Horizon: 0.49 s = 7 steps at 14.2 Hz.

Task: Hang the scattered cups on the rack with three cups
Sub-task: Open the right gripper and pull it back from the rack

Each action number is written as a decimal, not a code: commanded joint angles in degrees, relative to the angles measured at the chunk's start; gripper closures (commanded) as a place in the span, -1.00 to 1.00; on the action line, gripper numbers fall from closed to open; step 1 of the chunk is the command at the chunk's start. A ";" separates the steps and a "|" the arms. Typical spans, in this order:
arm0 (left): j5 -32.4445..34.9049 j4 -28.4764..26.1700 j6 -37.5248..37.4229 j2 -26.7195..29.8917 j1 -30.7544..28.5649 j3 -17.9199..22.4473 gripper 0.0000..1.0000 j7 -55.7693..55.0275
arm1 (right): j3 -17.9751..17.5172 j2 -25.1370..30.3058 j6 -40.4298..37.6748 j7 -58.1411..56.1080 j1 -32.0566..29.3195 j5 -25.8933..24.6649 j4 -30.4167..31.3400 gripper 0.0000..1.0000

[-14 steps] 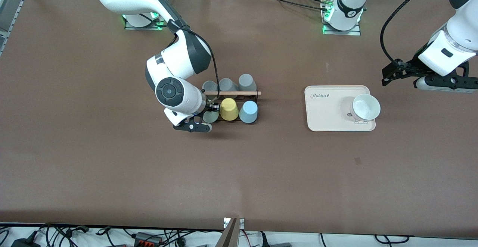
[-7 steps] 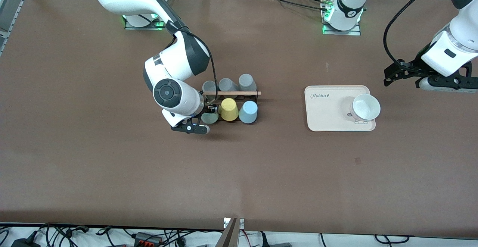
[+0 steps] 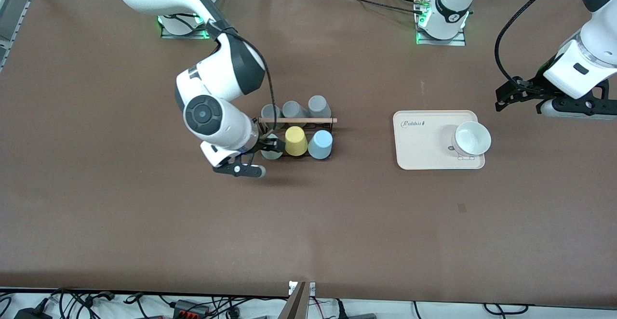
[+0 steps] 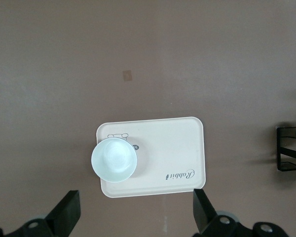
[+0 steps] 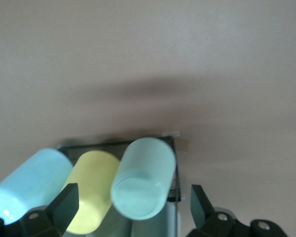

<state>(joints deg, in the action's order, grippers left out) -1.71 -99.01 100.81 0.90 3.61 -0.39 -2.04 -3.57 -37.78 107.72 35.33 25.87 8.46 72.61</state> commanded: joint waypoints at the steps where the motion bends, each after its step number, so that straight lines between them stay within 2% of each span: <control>1: 0.39 1.01 -1.23 -0.02 0.08 -0.32 -1.00 0.28 | -0.74 2.79 -4.34 -0.43 -5.21 -0.02 -1.42 -1.00; 4: 0.39 1.01 -1.23 -0.02 0.08 -0.40 -1.00 0.19 | -0.82 6.13 -8.13 -1.39 -9.95 -0.02 -0.90 -1.00; 7: 0.39 1.01 -1.23 -0.02 0.17 -0.40 -1.00 0.19 | -0.03 8.32 -13.92 -4.29 -11.63 -1.16 -0.89 -1.00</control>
<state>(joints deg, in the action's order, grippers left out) -1.71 -99.00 100.78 0.90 3.74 -0.59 -2.04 -3.45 -31.41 96.29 32.52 14.85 8.35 70.72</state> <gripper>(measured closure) 0.000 0.000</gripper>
